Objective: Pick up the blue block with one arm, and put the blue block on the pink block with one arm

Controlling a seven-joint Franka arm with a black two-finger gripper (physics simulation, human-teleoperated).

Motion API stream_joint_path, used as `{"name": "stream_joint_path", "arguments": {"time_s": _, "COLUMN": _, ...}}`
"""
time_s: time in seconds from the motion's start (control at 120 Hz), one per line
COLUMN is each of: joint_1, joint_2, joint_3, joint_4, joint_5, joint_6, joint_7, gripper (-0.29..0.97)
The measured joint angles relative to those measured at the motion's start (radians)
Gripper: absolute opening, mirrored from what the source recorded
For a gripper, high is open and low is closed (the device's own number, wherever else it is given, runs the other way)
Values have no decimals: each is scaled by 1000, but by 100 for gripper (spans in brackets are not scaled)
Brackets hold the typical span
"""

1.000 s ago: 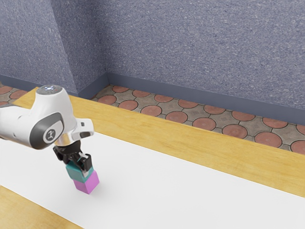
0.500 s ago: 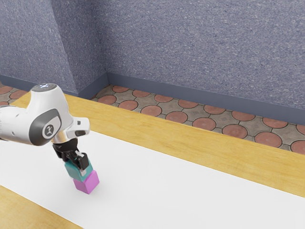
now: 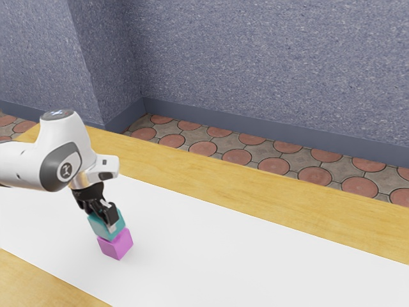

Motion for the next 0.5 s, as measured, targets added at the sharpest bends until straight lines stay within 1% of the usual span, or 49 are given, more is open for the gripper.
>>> {"name": "stream_joint_path", "arguments": {"time_s": 0.183, "joint_1": 2, "joint_2": -14, "joint_3": -2, "joint_4": -8, "joint_5": -1, "joint_6": -1, "joint_7": -8, "gripper": 32}}
{"name": "stream_joint_path", "arguments": {"time_s": 0.5, "joint_1": 1, "joint_2": -8, "joint_3": -3, "joint_4": -8, "joint_5": 0, "joint_6": -2, "joint_7": -32, "gripper": 32}}
